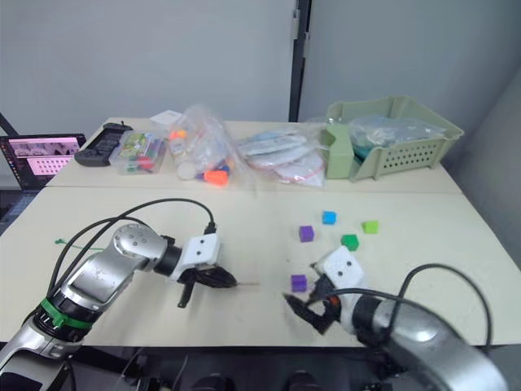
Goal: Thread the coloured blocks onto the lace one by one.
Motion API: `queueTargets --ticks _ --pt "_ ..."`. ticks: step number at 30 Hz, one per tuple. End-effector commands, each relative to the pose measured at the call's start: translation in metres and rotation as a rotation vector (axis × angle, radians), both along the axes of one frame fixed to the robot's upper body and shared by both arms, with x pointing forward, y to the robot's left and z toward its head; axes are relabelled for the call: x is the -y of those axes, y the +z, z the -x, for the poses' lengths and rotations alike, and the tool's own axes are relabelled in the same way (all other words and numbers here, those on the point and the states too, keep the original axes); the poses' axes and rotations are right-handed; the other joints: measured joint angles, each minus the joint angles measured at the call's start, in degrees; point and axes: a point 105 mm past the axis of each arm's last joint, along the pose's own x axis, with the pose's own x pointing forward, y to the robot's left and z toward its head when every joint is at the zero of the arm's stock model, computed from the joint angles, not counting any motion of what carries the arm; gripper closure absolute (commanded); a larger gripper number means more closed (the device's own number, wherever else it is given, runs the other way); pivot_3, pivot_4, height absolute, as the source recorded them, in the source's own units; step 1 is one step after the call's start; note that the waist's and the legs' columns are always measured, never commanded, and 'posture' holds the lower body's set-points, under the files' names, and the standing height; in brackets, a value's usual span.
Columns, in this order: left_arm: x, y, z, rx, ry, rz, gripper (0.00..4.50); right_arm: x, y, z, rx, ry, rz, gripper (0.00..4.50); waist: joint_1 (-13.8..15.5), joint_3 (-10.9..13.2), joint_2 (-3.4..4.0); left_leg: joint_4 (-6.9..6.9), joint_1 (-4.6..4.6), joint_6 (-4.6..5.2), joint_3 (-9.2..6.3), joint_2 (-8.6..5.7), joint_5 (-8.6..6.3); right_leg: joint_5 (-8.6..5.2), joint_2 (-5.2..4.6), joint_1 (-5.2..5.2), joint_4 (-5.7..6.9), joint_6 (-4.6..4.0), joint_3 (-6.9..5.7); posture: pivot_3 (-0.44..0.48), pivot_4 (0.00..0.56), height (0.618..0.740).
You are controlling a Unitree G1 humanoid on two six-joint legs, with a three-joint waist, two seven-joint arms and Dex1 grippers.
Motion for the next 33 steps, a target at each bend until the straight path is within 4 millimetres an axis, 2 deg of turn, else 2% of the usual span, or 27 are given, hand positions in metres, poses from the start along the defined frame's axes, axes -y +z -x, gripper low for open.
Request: queueTargets --ticks 1,6,11,17,20,25,27,30,33 --pt "0.005 0.013 0.002 0.028 -0.020 0.008 4.50 0.010 -0.005 -0.018 0.039 0.185 0.071 0.04 -0.01 0.02 -0.02 0.00 0.00 0.00 0.03 -0.01 0.00 -0.04 -0.01 -0.01 0.01 0.07 0.02 0.000 0.150 0.740" --pt "0.006 0.011 0.009 0.029 -0.036 0.000 4.50 0.020 -0.021 -0.046 0.117 0.353 0.195 0.04 0.01 0.04 -0.01 0.01 -0.01 0.01 0.07 0.00 -0.01 0.04 0.01 -0.07 0.03 -0.08 0.05 0.000 0.150 0.740" --pt "0.006 0.010 0.014 0.032 -0.032 -0.002 4.50 0.017 -0.031 -0.057 0.120 0.464 0.210 0.04 0.09 0.08 -0.02 0.01 -0.05 0.06 0.06 0.00 -0.04 0.18 -0.03 -0.09 0.05 -0.30 0.07 0.000 0.150 0.740" --pt "0.011 0.010 0.018 0.031 -0.018 -0.006 4.50 0.013 -0.035 -0.068 0.118 0.487 0.197 0.04 0.49 0.11 0.00 0.05 -0.04 0.06 0.03 0.01 -0.04 0.19 -0.08 -0.07 0.09 -0.31 0.07 0.000 0.150 0.740" --pt "0.012 0.009 0.018 0.034 -0.012 -0.013 4.50 0.011 -0.039 -0.069 0.114 0.487 0.187 0.84 0.70 0.11 0.00 0.05 -0.03 0.06 0.02 0.01 -0.04 0.19 -0.08 -0.07 0.11 -0.31 0.06 0.000 0.150 0.740" --pt "0.012 0.009 0.016 0.043 0.008 -0.033 4.50 0.012 -0.048 -0.068 0.091 0.466 0.171 2.62 1.12 0.11 0.00 0.06 -0.01 0.06 0.02 0.01 -0.04 0.19 -0.09 -0.06 0.12 -0.32 0.07 0.000 0.150 0.740" --pt "0.014 0.008 0.015 0.043 0.012 -0.032 4.50 0.011 -0.049 -0.067 0.090 0.459 0.162 3.12 1.20 0.11 0.00 0.05 0.01 0.06 0.02 0.01 -0.04 0.19 -0.09 -0.05 0.12 -0.32 0.07 0.000 0.150 0.740" --pt "0.019 0.006 0.014 0.042 0.012 -0.037 4.50 0.007 -0.048 -0.065 0.089 0.444 0.151 3.12 1.31 0.11 0.00 0.06 0.04 0.06 0.02 0.01 -0.04 0.20 -0.08 -0.03 0.14 -0.33 0.07 0.000 0.150 0.740" --pt "0.032 0.000 0.009 0.058 0.030 -0.062 4.50 -0.007 -0.046 -0.060 0.089 0.422 0.141 3.12 1.37 0.11 0.00 0.06 0.04 0.06 0.02 0.01 -0.04 0.20 -0.07 -0.03 0.15 -0.33 0.07 0.000 0.150 0.740"
